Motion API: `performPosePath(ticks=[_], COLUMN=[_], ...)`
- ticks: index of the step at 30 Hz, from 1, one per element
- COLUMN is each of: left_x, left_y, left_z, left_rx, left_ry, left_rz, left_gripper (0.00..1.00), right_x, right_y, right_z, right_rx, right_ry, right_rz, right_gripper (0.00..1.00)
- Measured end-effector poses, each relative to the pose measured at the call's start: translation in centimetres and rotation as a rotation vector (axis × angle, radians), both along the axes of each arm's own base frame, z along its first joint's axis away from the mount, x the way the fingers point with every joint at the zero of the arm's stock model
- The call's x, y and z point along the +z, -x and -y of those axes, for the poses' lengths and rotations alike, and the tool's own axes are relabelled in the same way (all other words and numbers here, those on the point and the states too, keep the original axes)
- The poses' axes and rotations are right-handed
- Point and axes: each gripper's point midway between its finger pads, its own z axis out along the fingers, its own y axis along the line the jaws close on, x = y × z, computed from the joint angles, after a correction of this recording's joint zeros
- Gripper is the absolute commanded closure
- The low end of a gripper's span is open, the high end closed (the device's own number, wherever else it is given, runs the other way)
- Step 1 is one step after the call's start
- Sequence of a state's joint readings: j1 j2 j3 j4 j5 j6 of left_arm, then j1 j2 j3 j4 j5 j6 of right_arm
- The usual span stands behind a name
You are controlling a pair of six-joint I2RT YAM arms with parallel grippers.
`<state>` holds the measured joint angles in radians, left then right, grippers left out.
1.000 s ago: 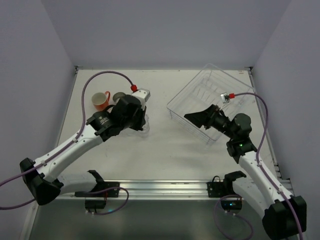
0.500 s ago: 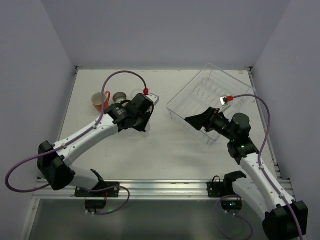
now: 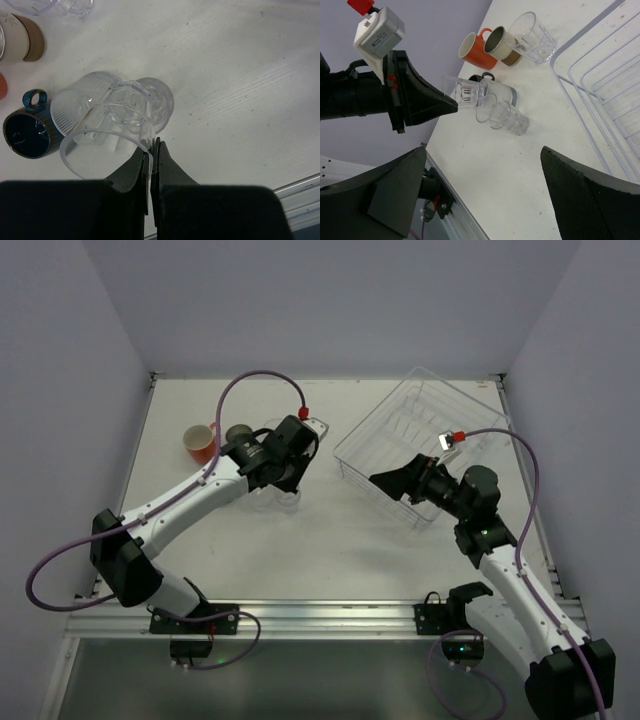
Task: Unload the cups from the dish rack
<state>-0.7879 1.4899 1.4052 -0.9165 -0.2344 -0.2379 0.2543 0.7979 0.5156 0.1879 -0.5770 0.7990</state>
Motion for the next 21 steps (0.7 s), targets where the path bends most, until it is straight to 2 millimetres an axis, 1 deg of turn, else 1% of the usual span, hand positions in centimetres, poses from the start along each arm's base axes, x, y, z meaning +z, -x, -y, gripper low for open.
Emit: performPosePath(ticks=[5,9,11,12,15,16,18,19,21], left_x=[-1.7,-2.4,-2.5,-2.6,-2.8,-2.9,-3.1,-3.2,-3.2], left_y=[0.0,0.2,0.2,0.2,0.2,0.2,0.1,0.0,0.0], left_z=[-0.2,-0.4,-0.4,-0.4,-0.3,-0.4,-0.4,-0.5,-0.5], left_rx=[-0.013,-0.017,-0.021,-0.022,-0.034,-0.035,-0.034,-0.032,-0.030], left_ry=[-0.060,-0.085,-0.093,-0.096,-0.111,-0.118,-0.125,-0.130,-0.136], left_rz=[-0.040,-0.059,-0.062,-0.063,-0.063,-0.064,-0.064,-0.063,-0.061], left_gripper=[1.00,0.94,0.85,0.76,0.66,0.60,0.55,0.49,0.42], right_x=[0.0,0.1,0.0,0.0,0.0,0.0,0.0,0.1,0.2], right_y=[0.0,0.1,0.1,0.1,0.1,0.1,0.1,0.2,0.2], right_z=[0.1,0.1,0.1,0.1,0.1,0.1,0.1,0.1,0.1], right_rx=[-0.003,-0.003,-0.003,-0.002,-0.003,-0.003,-0.003,-0.003,-0.003], right_ry=[0.001,0.002,0.004,0.004,0.005,0.005,0.006,0.006,0.005], right_rz=[0.002,0.007,0.004,0.005,0.006,0.006,0.006,0.008,0.013], right_gripper=[0.01,0.01,0.01,0.01,0.01,0.01,0.01,0.01,0.01])
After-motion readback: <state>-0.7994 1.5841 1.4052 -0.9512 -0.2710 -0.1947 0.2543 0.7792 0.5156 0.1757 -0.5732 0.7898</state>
